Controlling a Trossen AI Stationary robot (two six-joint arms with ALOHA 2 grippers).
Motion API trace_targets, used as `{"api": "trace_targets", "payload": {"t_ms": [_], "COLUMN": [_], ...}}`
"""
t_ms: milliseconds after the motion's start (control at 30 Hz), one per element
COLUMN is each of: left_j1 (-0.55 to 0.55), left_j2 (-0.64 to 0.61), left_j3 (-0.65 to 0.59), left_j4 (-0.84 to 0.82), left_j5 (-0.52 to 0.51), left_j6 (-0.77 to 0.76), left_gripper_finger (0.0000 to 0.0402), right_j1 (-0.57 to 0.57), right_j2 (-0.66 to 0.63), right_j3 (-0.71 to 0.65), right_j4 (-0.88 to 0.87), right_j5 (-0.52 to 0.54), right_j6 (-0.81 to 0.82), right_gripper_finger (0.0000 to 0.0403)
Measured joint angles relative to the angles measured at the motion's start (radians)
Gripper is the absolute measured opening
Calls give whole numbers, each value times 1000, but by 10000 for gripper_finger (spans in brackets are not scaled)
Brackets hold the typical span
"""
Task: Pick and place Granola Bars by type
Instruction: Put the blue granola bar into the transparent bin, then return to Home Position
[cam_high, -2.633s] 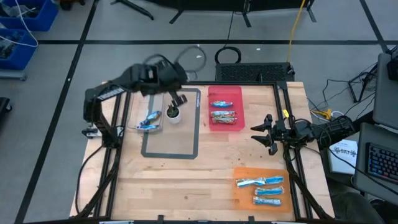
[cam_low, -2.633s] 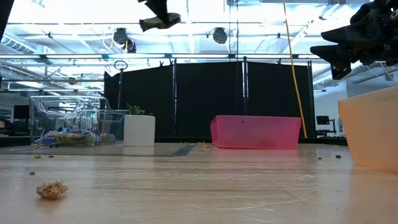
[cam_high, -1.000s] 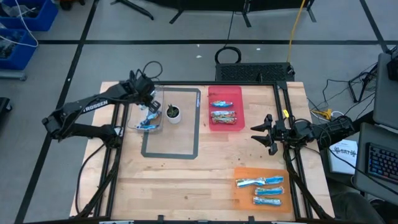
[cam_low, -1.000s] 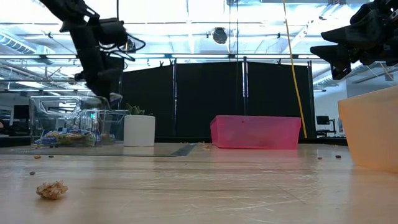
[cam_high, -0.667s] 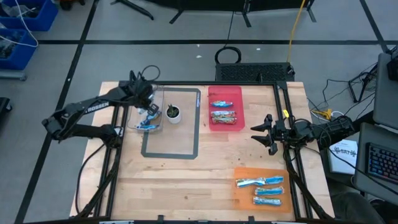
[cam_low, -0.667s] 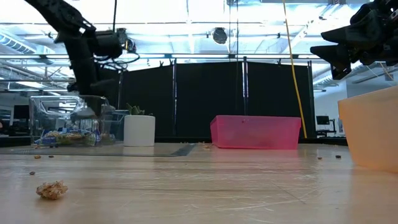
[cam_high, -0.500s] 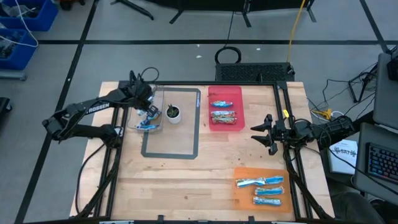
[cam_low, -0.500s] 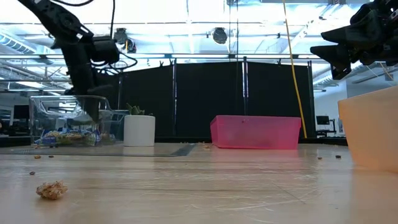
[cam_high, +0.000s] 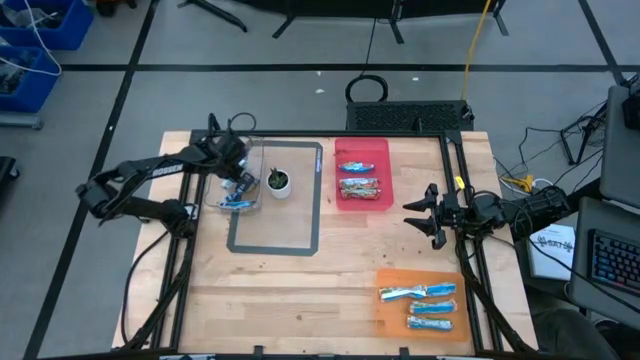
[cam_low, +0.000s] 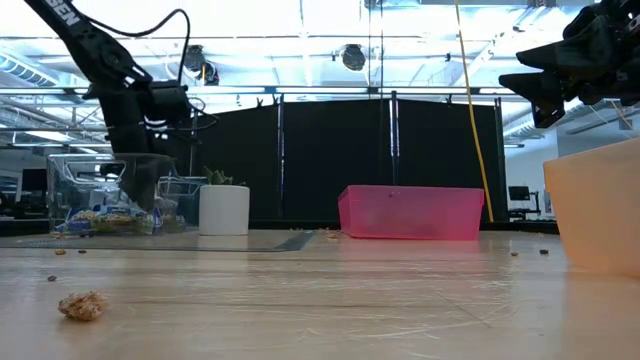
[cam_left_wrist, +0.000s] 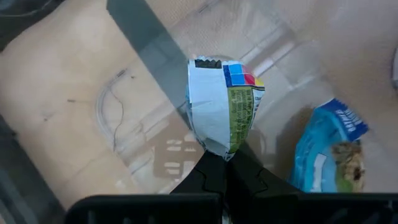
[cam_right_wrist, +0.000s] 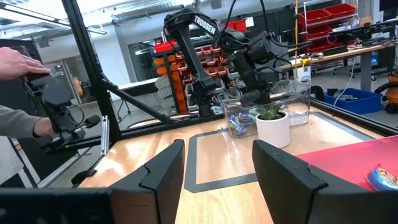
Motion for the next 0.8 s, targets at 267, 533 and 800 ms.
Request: {"api": "trace_targets", "payload": {"t_ms": [267,533,800], "left_j1": [0,0,-1], "left_j2": [11,11,-18], "left_j3": [0,0,40], "left_j4": [24,23,-13], "left_j5": [51,51,53], "left_j6": [2,0,-11], "left_gripper_finger": [31,108,193], "right_j1": [0,0,0], "right_j2": [0,0,0], "right_j3": [0,0,0], "right_j4": [0,0,0], "right_j5": [0,0,0], "right_j6": [0,0,0], "right_gripper_finger": [183,183,183]}}
